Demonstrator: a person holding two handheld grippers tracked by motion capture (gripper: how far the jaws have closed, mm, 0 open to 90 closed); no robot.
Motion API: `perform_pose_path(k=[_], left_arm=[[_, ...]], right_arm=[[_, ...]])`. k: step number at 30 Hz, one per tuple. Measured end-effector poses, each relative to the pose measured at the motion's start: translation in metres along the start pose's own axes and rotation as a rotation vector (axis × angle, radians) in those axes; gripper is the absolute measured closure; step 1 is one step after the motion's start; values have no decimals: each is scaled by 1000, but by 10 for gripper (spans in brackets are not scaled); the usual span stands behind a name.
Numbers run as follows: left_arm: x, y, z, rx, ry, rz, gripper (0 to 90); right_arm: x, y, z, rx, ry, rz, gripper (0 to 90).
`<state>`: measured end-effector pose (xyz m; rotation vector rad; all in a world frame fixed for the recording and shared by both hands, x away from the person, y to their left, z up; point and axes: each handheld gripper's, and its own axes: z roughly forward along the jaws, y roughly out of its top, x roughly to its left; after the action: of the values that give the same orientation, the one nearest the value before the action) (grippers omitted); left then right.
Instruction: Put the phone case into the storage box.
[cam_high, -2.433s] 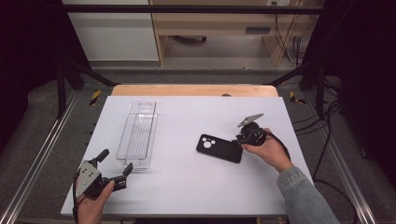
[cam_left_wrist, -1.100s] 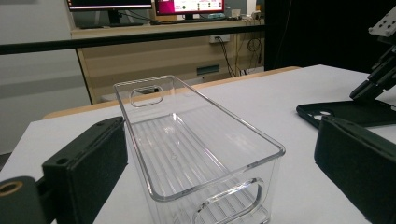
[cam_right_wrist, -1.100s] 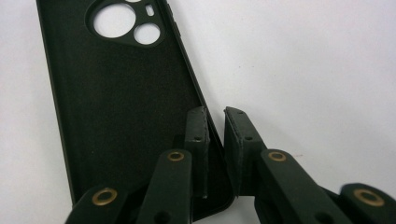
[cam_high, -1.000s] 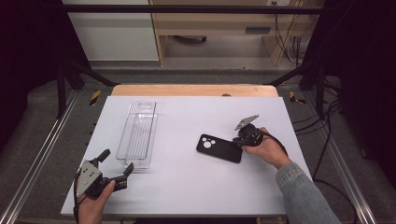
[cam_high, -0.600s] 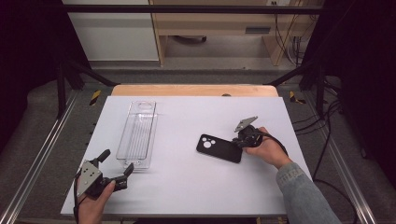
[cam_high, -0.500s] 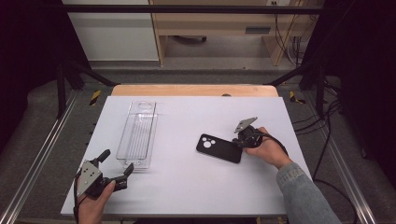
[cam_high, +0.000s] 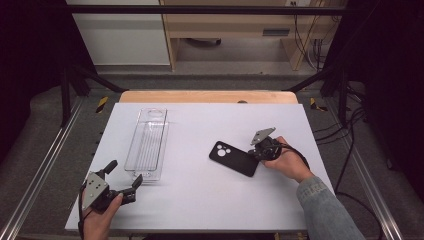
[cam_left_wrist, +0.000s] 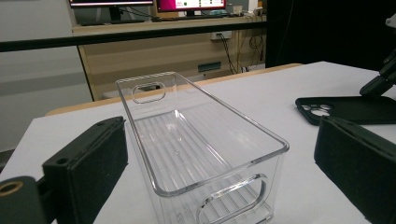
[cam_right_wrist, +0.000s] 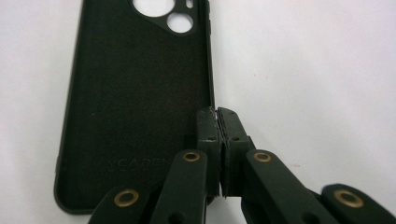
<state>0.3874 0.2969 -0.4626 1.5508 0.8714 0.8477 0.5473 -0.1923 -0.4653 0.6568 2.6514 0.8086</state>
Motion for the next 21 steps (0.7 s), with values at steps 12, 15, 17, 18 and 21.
perform_pose_path(k=[12, 15, 17, 18, 21], left_arm=[[0, 0, 0, 5, 4, 2, 25], [0, 0, 0, 4, 4, 1, 26], [0, 0, 0, 5, 3, 0, 26], [0, 0, 0, 7, 2, 0, 26], [-1, 0, 0, 17, -6, -10, 26]], right_arm=[[15, 16, -22, -105, -82, 25, 893], [18, 18, -26, -128, -97, 34, 893], [22, 22, -32, -173, -128, 49, 893], [22, 22, -32, -184, -130, 55, 893], [26, 22, -34, -217, -153, 73, 893]])
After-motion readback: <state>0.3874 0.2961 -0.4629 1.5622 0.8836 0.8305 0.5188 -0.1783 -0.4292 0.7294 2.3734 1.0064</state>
